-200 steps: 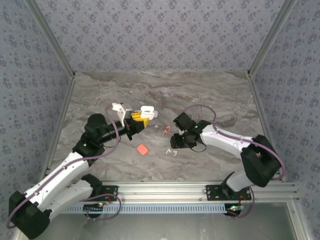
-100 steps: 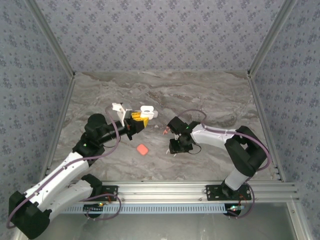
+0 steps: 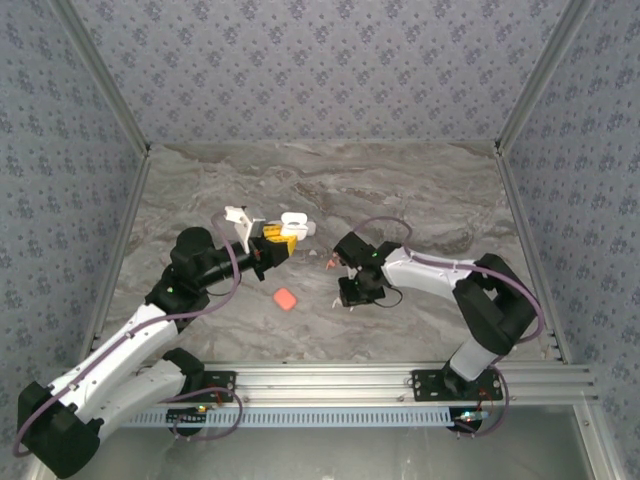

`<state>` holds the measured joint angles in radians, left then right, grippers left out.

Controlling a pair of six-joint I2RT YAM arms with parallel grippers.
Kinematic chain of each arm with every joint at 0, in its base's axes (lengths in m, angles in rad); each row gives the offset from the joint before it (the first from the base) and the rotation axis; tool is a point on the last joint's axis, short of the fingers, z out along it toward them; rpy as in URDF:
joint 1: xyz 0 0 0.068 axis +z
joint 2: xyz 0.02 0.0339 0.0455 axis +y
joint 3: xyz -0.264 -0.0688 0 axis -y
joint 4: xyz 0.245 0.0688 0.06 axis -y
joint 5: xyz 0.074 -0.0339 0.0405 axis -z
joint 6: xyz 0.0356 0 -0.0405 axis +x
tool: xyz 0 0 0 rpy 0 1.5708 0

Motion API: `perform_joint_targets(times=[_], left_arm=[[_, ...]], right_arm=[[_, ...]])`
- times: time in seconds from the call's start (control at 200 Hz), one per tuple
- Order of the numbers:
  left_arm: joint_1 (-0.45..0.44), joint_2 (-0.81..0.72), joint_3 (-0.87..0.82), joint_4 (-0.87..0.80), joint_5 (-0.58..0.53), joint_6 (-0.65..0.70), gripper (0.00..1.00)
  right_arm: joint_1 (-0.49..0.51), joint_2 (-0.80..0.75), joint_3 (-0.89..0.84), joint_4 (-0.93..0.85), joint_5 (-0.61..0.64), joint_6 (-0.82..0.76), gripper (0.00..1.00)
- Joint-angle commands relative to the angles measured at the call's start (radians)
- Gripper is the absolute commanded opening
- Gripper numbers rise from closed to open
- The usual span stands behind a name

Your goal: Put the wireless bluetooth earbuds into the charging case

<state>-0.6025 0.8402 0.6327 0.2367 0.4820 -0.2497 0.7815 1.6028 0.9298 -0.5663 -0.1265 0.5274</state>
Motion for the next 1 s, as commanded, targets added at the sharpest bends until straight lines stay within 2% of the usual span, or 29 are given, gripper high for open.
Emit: perform_joint_targets(times=[0.0,0.27,0.505,0.765,0.994], left_arm=[[-0.005,0.005,0.034,0.020,0.008,0.018,0.00],[-0.005,0.045,0.036,0.117,0.087,-0.050,0.00],[-0.009,0.090,0.046,0.227,0.180,-0.134,0.00],[-0.034,0.120,0.066,0.291,0.224,-0.166,0.00],[-0.049,0.125,0.067,0.317,0.241,-0.182,0.00]], right_arm=[[-0.007,-0.122,0.053,-0.080,0.067,-0.053,0.21],[-0.045,-0.422,0.119,-0.027,0.074,-0.179,0.20],[-0.065,-0.596,0.166,0.182,-0.064,-0.302,0.20],[-0.055,-0.599,0.228,0.318,-0.220,-0.425,0.19],[-0.033,-0.542,0.299,0.325,-0.289,-0.500,0.19]])
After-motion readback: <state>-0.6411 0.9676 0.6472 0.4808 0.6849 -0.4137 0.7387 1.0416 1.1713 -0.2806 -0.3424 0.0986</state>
